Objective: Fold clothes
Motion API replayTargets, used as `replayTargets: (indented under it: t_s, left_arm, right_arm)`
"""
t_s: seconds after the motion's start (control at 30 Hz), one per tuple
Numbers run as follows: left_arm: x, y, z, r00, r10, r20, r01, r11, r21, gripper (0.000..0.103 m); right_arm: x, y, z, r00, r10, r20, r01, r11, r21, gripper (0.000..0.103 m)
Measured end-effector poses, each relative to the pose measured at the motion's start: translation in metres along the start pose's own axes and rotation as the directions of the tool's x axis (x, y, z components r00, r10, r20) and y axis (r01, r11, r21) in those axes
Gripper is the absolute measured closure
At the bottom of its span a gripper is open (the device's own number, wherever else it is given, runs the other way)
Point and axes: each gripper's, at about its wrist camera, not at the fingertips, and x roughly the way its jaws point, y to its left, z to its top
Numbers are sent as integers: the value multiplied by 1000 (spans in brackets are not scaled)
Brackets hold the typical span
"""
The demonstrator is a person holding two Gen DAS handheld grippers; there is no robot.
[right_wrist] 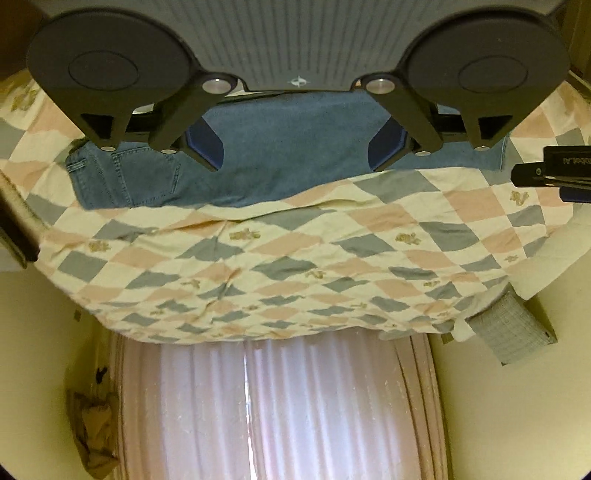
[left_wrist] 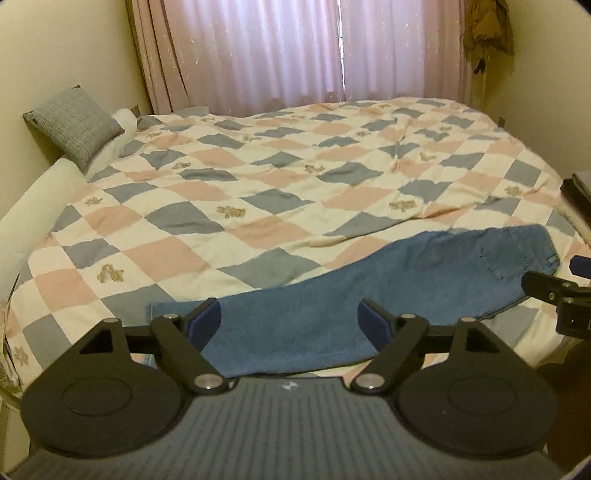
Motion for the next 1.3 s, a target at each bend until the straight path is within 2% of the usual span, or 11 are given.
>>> replayTargets:
  t_s: [0.27, 0.4, 0.6, 0.83, 1.1, 1.2, 1.3]
  left_arm:
    - [3, 72, 15, 1000, -12, -19, 13, 999, 39, 18]
    - [5, 116, 18, 999, -15, -34, 17, 998, 68, 12]
    - [15, 157, 18, 995, -70, -69, 79, 987, 142, 11]
    - [18, 166, 5, 983, -147, -110, 165, 969, 184, 9]
    - [13, 167, -5, 979, -166, -120, 186, 966, 178, 8]
    - [11, 165, -4, 979, -161, -127, 182, 967, 177, 8]
    - [6, 164, -10, 976, -176, -127, 198, 964, 180, 8]
  right_arm:
    - [-7, 53, 4, 996, -91, -18, 92, 992, 85, 6]
    - [-6, 89, 0, 990, -135, -32, 138, 979, 149, 6]
    - [-25, 148, -13, 985, -169, -35, 173, 953, 250, 3]
    - [-51, 182, -29, 970, -232, -78, 245, 929, 277, 2]
    - [-59, 188, -24, 967, -244, -73, 255, 935, 247, 2]
    - [-53, 187, -23, 963, -247, -105, 265, 936, 233, 2]
    - [-49, 187, -21, 947, -275, -167, 308, 924, 225, 2]
